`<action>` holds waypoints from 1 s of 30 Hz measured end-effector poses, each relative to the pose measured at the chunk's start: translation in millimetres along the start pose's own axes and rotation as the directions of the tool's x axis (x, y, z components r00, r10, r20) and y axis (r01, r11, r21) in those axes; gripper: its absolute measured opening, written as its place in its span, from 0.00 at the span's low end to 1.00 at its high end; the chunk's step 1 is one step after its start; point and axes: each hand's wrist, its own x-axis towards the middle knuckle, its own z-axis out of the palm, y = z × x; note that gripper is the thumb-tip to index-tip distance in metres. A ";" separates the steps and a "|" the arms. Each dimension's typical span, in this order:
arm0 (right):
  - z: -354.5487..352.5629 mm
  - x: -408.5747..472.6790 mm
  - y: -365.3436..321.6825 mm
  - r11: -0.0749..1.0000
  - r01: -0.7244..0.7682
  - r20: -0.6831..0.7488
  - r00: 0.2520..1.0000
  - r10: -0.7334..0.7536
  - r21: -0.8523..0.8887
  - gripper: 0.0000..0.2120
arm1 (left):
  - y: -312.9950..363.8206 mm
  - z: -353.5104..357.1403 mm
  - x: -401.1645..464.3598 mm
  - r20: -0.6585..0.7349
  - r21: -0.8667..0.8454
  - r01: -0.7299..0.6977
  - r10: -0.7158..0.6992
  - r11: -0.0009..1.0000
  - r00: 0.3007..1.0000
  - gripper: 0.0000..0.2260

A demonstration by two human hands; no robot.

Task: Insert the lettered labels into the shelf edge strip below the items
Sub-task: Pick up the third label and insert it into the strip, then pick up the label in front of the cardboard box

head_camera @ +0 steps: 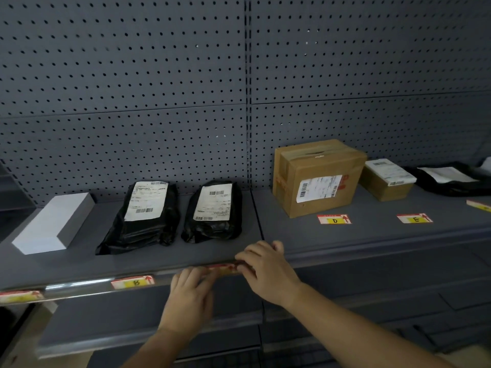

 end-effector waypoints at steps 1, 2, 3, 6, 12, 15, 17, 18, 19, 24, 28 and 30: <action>-5.4 -3.6 9.0 1.000 -0.008 -0.006 1.000 0.008 0.004 0.11 | 2.6 3.8 1.8 -0.062 0.006 0.003 -0.003 1.000 0.998 0.19; -11.2 -7.5 19.2 1.000 -0.020 -0.011 1.000 0.020 0.006 0.11 | 6.9 7.9 3.5 -0.131 0.021 0.007 -0.004 1.000 0.991 0.17; -17.9 -11.6 30.7 0.999 -0.036 -0.014 0.999 0.036 0.007 0.11 | 12.7 12.4 5.3 -0.197 0.037 0.014 -0.006 0.999 0.980 0.16; -41.3 -24.5 71.7 0.995 -0.098 -0.017 0.995 0.099 0.024 0.11 | 44.0 27.0 15.4 -0.338 0.058 0.017 0.004 0.998 0.941 0.12; -93.1 -46.5 164.2 0.969 -0.236 0.005 0.972 0.236 0.069 0.11 | 141.3 72.3 58.7 -0.388 0.028 -0.067 0.073 0.997 0.919 0.11; -110.9 -54.4 201.5 0.951 -0.302 0.005 0.953 0.302 0.072 0.09 | 189.3 94.4 80.8 -0.364 0.014 -0.069 0.070 0.997 0.929 0.11; -119.4 -57.3 221.1 0.929 -0.362 0.027 0.932 0.361 0.076 0.08 | 211.9 108.6 90.7 -0.338 0.005 -0.069 0.067 0.998 0.939 0.11; -122.3 -57.8 229.2 0.918 -0.388 0.035 0.922 0.386 0.078 0.08 | 220.0 114.0 95.1 -0.319 0.007 -0.082 0.080 0.997 0.944 0.11; -124.3 -57.7 236.3 0.908 -0.410 0.041 0.912 0.408 0.081 0.07 | 226.5 118.9 99.4 -0.298 0.017 -0.102 0.102 0.995 0.949 0.12; -125.4 -49.9 258.9 0.854 -0.512 0.113 0.858 0.502 0.094 0.08 | 241.6 136.0 118.2 -0.198 0.097 -0.174 0.191 0.980 0.961 0.13; -121.4 -39.7 265.2 0.834 -0.547 0.163 0.831 0.532 0.070 0.15 | 237.2 140.4 126.7 -0.143 0.183 -0.325 0.352 0.928 0.925 0.17; -120.7 -35.7 266.8 0.817 -0.575 0.195 0.806 0.559 0.033 0.18 | 232.4 139.8 130.5 -0.125 0.208 -0.376 0.405 0.903 0.906 0.19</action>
